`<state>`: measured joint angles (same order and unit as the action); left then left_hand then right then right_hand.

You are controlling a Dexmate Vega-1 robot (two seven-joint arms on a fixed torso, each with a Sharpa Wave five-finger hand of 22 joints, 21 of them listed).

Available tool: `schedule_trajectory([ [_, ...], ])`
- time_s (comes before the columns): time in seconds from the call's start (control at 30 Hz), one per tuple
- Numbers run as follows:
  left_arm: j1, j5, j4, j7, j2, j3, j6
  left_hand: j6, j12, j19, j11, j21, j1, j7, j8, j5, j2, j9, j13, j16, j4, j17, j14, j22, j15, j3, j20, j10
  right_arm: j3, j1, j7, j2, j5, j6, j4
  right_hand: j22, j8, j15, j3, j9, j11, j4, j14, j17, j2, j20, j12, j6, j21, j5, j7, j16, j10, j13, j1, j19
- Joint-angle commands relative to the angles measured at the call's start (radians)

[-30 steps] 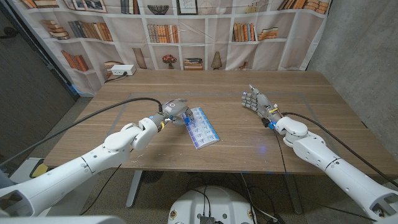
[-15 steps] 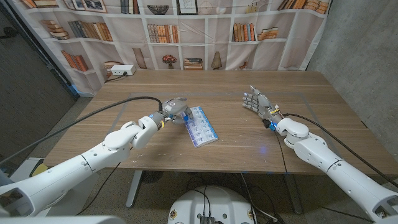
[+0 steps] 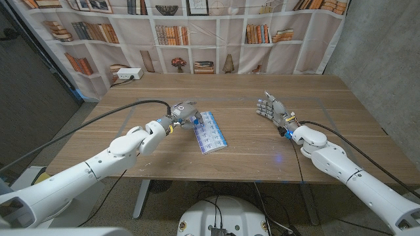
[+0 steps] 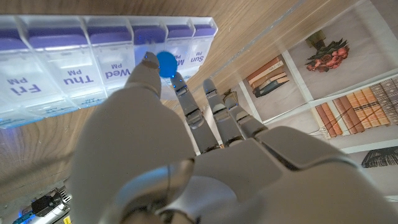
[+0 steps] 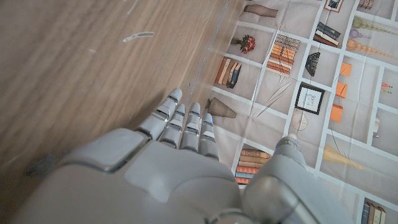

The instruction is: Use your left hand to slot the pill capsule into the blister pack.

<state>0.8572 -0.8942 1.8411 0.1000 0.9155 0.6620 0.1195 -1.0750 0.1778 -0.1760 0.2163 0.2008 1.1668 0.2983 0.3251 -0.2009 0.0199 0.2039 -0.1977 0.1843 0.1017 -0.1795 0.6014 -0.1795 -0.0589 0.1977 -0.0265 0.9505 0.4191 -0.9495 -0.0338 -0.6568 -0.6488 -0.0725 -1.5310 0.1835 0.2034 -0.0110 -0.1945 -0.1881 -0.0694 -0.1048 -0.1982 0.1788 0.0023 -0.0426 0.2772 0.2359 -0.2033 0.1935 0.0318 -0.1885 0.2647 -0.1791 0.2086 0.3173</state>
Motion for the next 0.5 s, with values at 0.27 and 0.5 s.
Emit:
schedule_trajectory([
  [0.27, -0.015, -0.013, -0.011, 0.004, -0.014, 0.01, -0.002, 0.099, 0.001, 0.005, 0.0, -0.002, -0.011, -0.083, -0.011, -0.01, -0.005, -0.004, -0.01, -0.003, -0.009, -0.005, -0.024, -0.002, -0.141, 0.001, 0.01, -0.05, -0.006, -0.012, -0.007, -0.004, -0.013, 0.0, 0.0, 0.002, -0.003, -0.006, 0.004, -0.004, 0.001, -0.001, -0.007, 0.004, 0.006, -0.012, -0.005, 0.006, -0.001, 0.003, -0.001, -0.001, 0.016, -0.005, 0.002, 0.003],
  [0.5, -0.012, -0.013, -0.004, 0.012, -0.006, 0.005, -0.006, 0.102, 0.002, 0.005, 0.0, -0.001, -0.014, -0.083, -0.015, -0.012, -0.005, -0.008, -0.013, -0.002, -0.01, -0.006, -0.028, -0.002, -0.141, 0.0, 0.012, -0.068, -0.007, -0.015, -0.002, -0.002, -0.012, -0.003, -0.003, 0.002, -0.003, -0.007, 0.005, -0.004, 0.0, -0.001, -0.008, 0.004, 0.006, -0.011, -0.006, 0.007, -0.001, 0.003, -0.001, -0.001, 0.018, -0.005, 0.001, 0.004],
])
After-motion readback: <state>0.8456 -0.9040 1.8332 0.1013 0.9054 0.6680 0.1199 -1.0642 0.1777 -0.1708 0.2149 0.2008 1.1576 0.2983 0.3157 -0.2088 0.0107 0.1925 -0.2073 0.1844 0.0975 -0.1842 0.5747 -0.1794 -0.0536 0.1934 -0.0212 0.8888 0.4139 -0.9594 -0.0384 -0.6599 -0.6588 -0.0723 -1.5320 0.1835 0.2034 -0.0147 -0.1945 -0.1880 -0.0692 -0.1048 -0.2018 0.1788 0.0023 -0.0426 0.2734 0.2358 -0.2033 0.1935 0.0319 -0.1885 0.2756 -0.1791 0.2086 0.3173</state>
